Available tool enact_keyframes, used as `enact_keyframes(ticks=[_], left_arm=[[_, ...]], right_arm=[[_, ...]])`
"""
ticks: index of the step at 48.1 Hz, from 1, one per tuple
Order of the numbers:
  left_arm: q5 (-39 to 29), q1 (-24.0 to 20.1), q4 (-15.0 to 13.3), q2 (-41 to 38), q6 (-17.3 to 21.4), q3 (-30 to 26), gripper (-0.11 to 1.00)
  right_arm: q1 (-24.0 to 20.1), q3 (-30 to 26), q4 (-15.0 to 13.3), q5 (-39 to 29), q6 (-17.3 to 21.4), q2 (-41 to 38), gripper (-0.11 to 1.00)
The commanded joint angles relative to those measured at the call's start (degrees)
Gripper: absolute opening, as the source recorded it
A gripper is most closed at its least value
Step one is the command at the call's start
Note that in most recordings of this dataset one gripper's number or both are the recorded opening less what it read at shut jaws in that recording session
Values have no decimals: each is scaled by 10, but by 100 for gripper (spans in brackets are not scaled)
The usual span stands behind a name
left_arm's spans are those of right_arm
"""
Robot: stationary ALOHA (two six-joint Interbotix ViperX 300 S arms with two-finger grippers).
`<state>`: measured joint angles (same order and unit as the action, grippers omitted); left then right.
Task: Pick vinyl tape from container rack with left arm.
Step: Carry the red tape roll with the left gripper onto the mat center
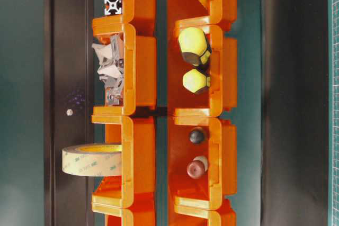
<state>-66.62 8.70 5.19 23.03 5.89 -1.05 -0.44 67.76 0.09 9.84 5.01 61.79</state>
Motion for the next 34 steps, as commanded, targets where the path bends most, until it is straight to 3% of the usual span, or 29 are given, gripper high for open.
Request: enact_keyframes(ticks=[1,14,34], left_arm=[[62,36,1,-13,-10,17,20],[168,62,0,-93,-11,104,20],[199,47,1,-206,11,198,20]], right_arm=[[0,-21,2,4,-2,-4,1],[-1,-23,2,4,1,0,1],[-7,-26,0,33,-4,8,1]])
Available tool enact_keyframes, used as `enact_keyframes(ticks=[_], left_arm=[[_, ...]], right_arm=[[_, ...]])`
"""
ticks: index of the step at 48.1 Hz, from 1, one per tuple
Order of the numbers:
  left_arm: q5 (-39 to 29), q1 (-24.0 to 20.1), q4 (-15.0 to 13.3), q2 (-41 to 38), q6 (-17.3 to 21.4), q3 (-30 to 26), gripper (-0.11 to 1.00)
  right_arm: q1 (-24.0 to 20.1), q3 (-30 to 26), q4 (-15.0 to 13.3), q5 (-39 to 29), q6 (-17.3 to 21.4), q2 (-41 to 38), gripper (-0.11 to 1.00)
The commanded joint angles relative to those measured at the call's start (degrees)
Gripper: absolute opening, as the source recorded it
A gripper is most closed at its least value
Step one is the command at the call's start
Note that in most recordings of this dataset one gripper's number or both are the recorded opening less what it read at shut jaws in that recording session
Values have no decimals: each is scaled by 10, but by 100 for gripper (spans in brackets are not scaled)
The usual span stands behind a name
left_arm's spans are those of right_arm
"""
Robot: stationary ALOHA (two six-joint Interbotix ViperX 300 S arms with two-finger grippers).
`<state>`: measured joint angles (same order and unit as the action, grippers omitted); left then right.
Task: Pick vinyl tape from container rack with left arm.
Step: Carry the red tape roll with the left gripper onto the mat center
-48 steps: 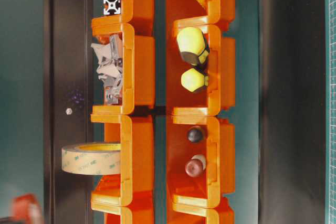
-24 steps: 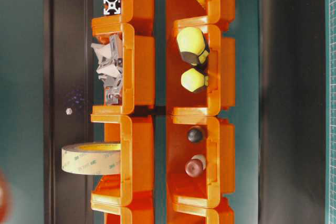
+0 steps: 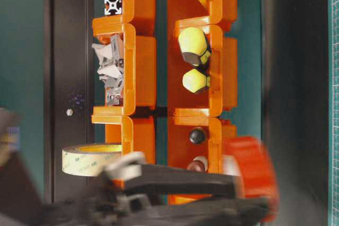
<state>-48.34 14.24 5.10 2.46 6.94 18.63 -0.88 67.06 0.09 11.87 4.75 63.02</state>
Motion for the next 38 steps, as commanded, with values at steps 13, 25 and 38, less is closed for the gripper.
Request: enact_keyframes(ticks=[13,25,38], left_arm=[[62,-22,1,-54,-2,4,20],[91,-23,1,-57,0,2,20],[98,-23,1,-59,1,0,20]], right_arm=[[-4,-19,0,17,0,-4,1],[-5,-18,0,16,2,-3,1],[-9,-18,0,17,3,-3,1]])
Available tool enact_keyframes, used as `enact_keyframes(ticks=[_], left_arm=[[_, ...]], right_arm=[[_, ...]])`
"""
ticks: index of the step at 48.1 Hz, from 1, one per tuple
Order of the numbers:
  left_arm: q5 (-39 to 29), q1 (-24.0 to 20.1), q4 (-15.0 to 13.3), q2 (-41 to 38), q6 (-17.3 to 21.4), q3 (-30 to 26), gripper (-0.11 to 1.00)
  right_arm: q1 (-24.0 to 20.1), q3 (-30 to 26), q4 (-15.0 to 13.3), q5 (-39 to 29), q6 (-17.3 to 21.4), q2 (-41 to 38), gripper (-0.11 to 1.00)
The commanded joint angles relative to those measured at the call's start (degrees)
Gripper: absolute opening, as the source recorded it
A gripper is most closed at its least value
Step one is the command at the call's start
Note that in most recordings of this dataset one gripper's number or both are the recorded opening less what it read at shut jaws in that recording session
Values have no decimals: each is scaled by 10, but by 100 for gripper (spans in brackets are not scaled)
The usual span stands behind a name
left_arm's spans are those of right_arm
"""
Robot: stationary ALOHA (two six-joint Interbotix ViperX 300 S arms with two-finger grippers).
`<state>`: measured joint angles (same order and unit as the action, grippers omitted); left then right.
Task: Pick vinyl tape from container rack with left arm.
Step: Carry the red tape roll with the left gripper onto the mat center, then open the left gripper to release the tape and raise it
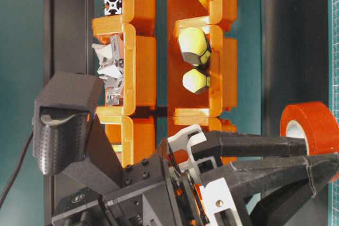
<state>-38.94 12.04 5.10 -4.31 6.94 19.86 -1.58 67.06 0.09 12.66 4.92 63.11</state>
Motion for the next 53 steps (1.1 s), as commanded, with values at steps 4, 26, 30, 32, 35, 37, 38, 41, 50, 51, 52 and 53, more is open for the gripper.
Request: enact_keyframes(ticks=[4,26,30,32,35,37,38,41,50,51,52,53], left_arm=[[4,-1,2,9,0,-13,20],[16,2,-2,19,-18,-9,89],[12,9,-4,41,-34,-6,87],[14,13,-4,58,-41,-3,86],[16,18,-4,90,-52,5,85],[16,20,-4,113,-57,11,85],[16,23,-4,124,-62,15,85],[17,28,-4,168,-75,27,85],[40,37,-4,290,-102,77,85],[50,40,-4,309,-104,88,85],[59,40,-4,323,-105,95,85],[69,41,-4,335,-106,102,85]], right_arm=[[-2,-17,0,7,1,-4,1],[-2,-17,0,2,1,-4,1],[-2,-18,1,2,3,-3,1],[-4,-18,2,2,3,-2,1],[-6,-18,2,2,4,1,1],[-8,-18,2,1,6,2,1],[-8,-19,2,1,7,3,1],[-8,-19,2,-1,9,3,1],[-8,-18,2,-3,9,1,1],[-8,-18,2,-2,9,1,1],[-8,-19,2,-2,10,2,1],[-7,-19,2,-2,9,2,1]])
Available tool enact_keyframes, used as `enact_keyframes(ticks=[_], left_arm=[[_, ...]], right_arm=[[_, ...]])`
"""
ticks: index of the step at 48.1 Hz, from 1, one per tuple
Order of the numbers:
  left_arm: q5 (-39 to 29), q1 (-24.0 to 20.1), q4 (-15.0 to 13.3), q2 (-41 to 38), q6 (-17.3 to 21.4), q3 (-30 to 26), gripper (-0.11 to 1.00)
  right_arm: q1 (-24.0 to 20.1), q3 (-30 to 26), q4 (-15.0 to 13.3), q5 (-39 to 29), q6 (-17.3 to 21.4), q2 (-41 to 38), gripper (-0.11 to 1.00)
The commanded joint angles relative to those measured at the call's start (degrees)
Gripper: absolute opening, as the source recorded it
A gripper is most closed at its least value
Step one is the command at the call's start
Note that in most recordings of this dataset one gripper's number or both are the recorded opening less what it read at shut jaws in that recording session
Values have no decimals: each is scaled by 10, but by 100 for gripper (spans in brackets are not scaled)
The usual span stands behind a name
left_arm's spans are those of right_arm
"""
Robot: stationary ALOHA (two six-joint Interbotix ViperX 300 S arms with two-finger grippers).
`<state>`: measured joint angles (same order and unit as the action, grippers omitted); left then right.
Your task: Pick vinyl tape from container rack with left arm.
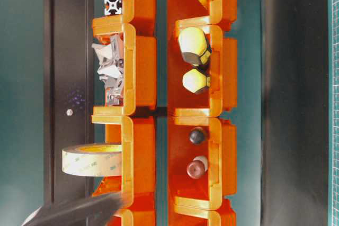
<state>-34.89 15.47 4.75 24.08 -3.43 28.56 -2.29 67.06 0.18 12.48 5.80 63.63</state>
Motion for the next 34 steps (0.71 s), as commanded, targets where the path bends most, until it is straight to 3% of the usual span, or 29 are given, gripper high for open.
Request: enact_keyframes(ticks=[1,9,21,34], left_arm=[[38,7,0,63,-4,25,85],[97,7,0,167,-16,79,85],[113,4,0,331,-47,143,84],[140,-10,0,414,-52,189,84]], right_arm=[[-1,-19,1,0,1,-4,1],[-1,-19,1,-1,0,-2,1],[5,-17,1,-6,-3,-4,1],[4,-15,1,-32,0,-2,1]])
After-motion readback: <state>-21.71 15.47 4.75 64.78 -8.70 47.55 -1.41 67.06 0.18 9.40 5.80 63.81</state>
